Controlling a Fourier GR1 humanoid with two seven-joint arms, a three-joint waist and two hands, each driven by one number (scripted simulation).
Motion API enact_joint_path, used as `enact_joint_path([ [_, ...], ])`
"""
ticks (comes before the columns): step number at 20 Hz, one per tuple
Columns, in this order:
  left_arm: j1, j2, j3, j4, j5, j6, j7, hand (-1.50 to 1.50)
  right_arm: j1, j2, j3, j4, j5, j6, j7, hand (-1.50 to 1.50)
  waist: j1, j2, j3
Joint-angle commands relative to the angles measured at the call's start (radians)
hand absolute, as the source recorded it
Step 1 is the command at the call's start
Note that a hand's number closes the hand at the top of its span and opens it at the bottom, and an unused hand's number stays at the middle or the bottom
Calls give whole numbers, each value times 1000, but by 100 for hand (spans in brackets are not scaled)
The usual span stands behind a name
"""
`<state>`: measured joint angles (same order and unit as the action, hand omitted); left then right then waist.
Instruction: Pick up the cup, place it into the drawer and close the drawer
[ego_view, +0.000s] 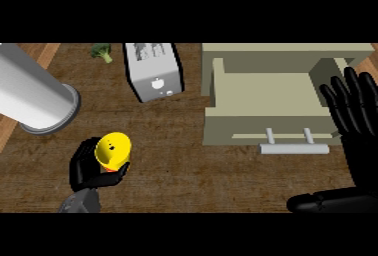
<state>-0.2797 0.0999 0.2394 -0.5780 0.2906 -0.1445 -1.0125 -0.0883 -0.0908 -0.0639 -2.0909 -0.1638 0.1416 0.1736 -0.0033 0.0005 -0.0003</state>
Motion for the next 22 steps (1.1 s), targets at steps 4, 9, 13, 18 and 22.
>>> enact_joint_path([
  [4,-33,-1,-61,-71,-32,-50,-4,150,-50,0,2,53,13,-8,0,-150,5,-1,0],
  [9,-35,20,-83,-218,4,-105,82,150,62,0,-1,-54,-14,11,9,-150,3,-6,1],
  [13,33,3,-165,-401,-24,-90,165,150,11,-5,-6,13,2,15,-24,-150,12,-5,2],
  [18,8,-11,-199,-628,13,-35,378,150,17,-6,-12,9,-13,16,-3,-150,10,-3,1],
  [22,-91,-5,-187,-712,65,-1,551,150,-13,12,-2,7,14,-23,13,-150,5,-2,1],
])
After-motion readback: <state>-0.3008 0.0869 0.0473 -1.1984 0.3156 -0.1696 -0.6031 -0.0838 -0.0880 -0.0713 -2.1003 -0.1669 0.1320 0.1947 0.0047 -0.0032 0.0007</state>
